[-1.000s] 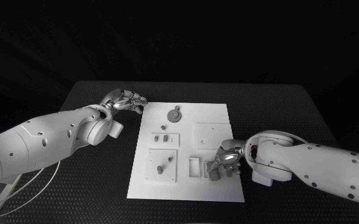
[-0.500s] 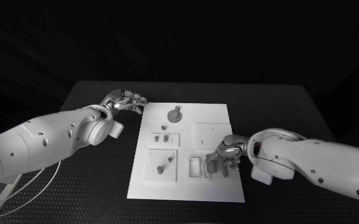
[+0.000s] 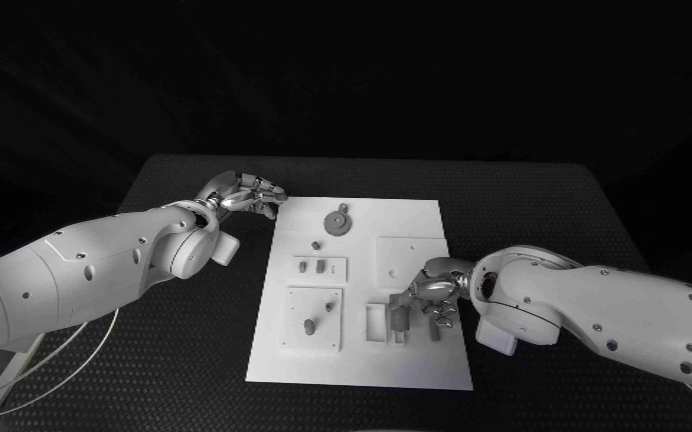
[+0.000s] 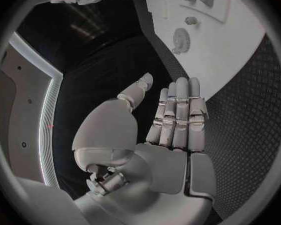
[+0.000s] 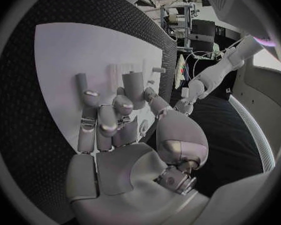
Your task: Assemble the parts on the task board
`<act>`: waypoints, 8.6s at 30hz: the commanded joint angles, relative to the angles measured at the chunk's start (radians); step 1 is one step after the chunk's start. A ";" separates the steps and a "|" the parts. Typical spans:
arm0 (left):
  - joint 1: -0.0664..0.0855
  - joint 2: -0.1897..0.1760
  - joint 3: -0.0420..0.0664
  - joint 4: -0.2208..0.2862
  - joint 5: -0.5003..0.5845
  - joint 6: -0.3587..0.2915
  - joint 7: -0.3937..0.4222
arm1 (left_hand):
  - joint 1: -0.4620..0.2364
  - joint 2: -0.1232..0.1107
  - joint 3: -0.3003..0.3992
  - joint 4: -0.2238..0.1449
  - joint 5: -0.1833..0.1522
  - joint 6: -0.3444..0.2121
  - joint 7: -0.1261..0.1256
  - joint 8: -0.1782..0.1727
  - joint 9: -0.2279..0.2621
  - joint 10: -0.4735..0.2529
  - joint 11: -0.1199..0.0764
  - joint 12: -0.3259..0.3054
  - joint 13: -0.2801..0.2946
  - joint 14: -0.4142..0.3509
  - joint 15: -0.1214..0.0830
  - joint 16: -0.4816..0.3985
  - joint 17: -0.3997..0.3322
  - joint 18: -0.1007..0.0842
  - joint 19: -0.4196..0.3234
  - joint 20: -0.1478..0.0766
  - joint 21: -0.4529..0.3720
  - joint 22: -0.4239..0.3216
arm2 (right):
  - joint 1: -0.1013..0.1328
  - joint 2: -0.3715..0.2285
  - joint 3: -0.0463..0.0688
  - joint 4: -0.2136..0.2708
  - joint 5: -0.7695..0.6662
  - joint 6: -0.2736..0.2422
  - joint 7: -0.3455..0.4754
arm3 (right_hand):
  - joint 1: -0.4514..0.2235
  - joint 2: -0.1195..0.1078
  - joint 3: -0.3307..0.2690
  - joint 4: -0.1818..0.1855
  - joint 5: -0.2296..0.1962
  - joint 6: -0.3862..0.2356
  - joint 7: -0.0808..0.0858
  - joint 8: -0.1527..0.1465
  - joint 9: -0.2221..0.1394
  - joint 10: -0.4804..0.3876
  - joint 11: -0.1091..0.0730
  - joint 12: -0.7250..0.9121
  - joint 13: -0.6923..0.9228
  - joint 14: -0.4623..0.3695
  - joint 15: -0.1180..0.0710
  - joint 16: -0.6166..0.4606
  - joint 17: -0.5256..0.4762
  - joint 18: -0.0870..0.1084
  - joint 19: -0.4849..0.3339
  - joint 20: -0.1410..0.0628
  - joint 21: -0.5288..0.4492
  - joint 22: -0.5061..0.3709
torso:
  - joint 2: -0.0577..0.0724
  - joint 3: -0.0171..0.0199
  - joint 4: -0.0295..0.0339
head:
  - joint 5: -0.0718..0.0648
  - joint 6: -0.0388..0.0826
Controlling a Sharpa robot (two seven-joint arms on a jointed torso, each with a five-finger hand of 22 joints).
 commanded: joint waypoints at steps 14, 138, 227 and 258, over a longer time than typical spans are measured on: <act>0.000 0.002 0.001 0.005 0.005 0.018 0.003 | -0.014 0.001 -0.004 0.001 -0.001 -0.006 0.000 0.001 -0.001 -0.009 0.001 -0.003 0.000 0.000 0.008 -0.005 0.002 -0.003 -0.006 0.004 0.003 -0.001 | -0.001 0.083 -0.006 -0.045 0.024 0.032 -0.006 | 0.013 0.015 0.006 -0.004 0.004 0.026 0.013 -0.003 0.006 -0.007 -0.010 0.002 -0.003 0.006 -0.010 -0.005 -0.003 0.031 0.007 -0.002 0.001 0.015 | 0.000 -0.0009 0.0019 | 0.000 -0.004; 0.000 -0.004 0.000 0.003 0.005 0.022 -0.001 | -0.025 0.003 -0.005 0.002 -0.001 -0.006 0.000 0.001 -0.003 -0.013 0.002 -0.003 -0.001 0.000 0.008 -0.008 0.007 -0.002 -0.006 0.004 0.003 -0.003 | 0.017 -0.128 0.001 0.007 -0.291 0.164 -0.057 | -0.060 -0.147 0.042 0.043 0.004 0.058 0.002 -0.018 0.042 0.013 -0.021 0.051 -0.009 0.050 -0.021 0.004 0.055 0.031 0.046 -0.018 -0.002 0.012 | 0.001 0.0040 -0.0036 | -0.016 0.004; 0.000 -0.014 -0.002 0.010 -0.003 0.046 -0.013 | -0.036 0.003 -0.005 0.004 -0.001 -0.009 0.001 0.001 -0.005 -0.017 0.003 -0.003 -0.001 -0.004 0.010 -0.013 0.012 -0.002 -0.010 0.005 0.003 -0.004 | -0.071 -0.036 -0.006 -0.015 -0.060 -0.084 0.001 | 0.214 -0.039 0.113 -0.009 0.004 0.033 0.023 -0.076 0.019 0.003 -0.001 0.042 -0.035 0.026 0.000 -0.007 0.017 0.031 0.018 -0.002 0.007 0.018 | 0.001 0.0003 0.0007 | -0.017 -0.021; 0.000 -0.015 -0.002 0.013 -0.004 0.048 -0.016 | -0.036 0.003 -0.005 0.003 -0.001 -0.009 0.001 0.001 -0.005 -0.017 0.003 -0.003 -0.001 -0.004 0.010 -0.013 0.013 -0.002 -0.010 0.005 0.003 -0.004 | -0.070 -0.009 -0.007 0.003 -0.338 0.092 -0.055 | 0.024 -0.302 0.189 0.210 0.004 0.041 0.021 -0.078 0.009 -0.003 -0.002 0.039 -0.046 0.021 -0.002 -0.018 -0.002 0.031 0.038 -0.005 -0.008 0.006 | 0.001 0.0003 -0.0004 | -0.019 -0.022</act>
